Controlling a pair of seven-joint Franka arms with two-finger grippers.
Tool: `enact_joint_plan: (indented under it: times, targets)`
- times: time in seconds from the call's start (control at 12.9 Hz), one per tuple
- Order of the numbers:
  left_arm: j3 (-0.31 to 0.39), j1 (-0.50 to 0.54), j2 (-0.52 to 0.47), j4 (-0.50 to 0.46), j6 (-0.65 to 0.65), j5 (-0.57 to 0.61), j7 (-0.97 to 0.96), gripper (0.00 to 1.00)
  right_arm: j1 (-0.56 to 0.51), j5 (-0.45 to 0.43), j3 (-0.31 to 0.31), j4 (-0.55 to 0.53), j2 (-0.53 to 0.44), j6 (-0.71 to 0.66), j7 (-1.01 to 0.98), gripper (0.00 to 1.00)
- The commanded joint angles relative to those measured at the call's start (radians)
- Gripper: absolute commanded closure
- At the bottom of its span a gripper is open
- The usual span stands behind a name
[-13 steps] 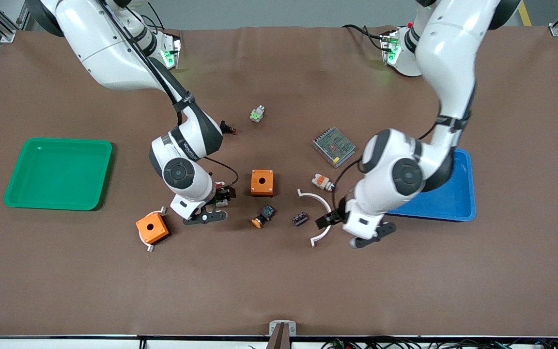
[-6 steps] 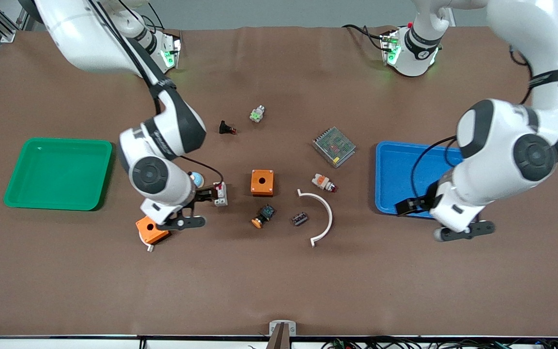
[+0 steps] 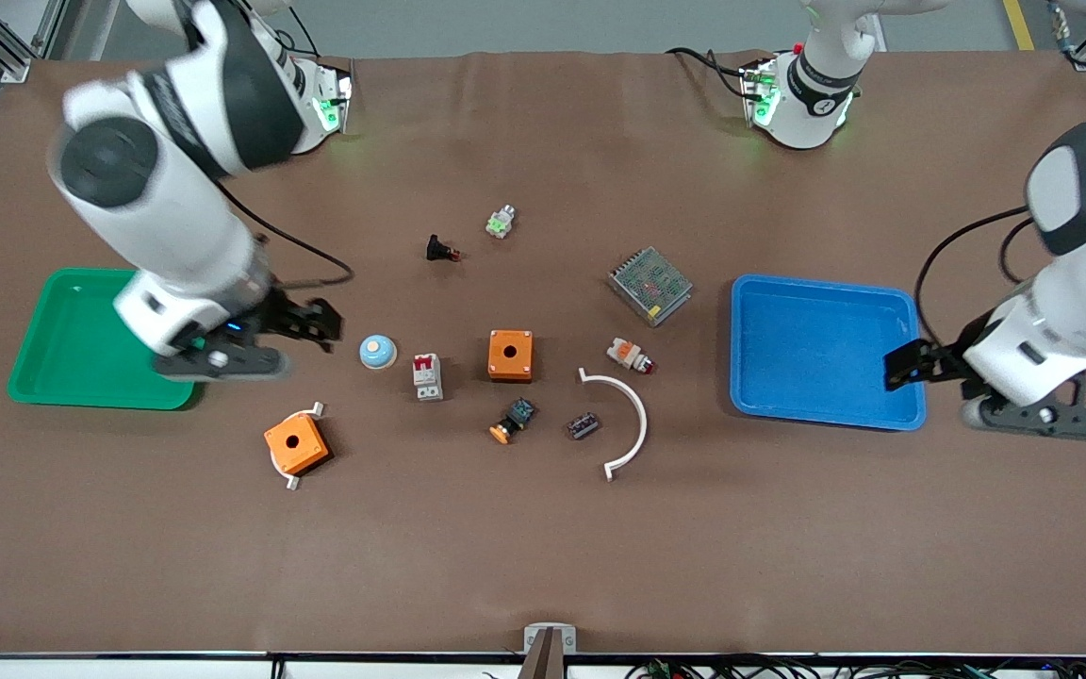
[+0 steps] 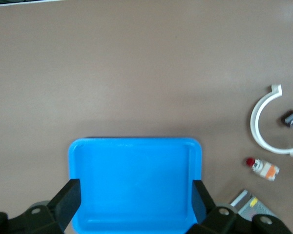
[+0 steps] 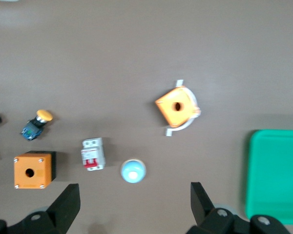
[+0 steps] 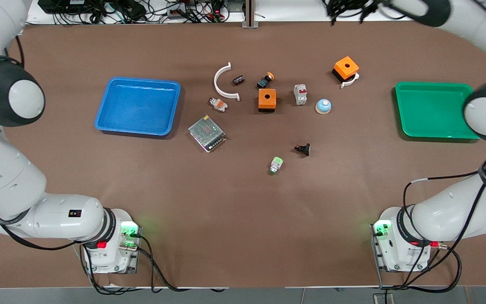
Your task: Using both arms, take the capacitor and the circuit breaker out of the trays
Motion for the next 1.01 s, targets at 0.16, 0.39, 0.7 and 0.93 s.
enact_joint_plan:
  times: [0.16,0.39,0.7,0.93]
  targets:
    - [-0.018,0.047,-0.077,0.040,-0.154,0.112,0.064,0.00,-0.171,0.007,0.005,-0.056,-0.162,-0.069,-0.010,0.00]
    - [-0.025,0.045,-0.080,0.057,-0.167,0.111,0.067,0.00,-0.244,0.015,0.005,-0.065,-0.203,-0.115,-0.076,0.00]
    - [-0.049,0.048,-0.193,-0.007,-0.209,0.106,-0.029,0.00,-0.367,0.125,0.005,-0.132,-0.255,-0.103,-0.257,0.00]
    - [-0.051,0.053,-0.320,-0.205,-0.086,0.057,-0.048,0.00,-0.396,0.139,-0.009,-0.218,-0.326,-0.071,-0.341,0.00]
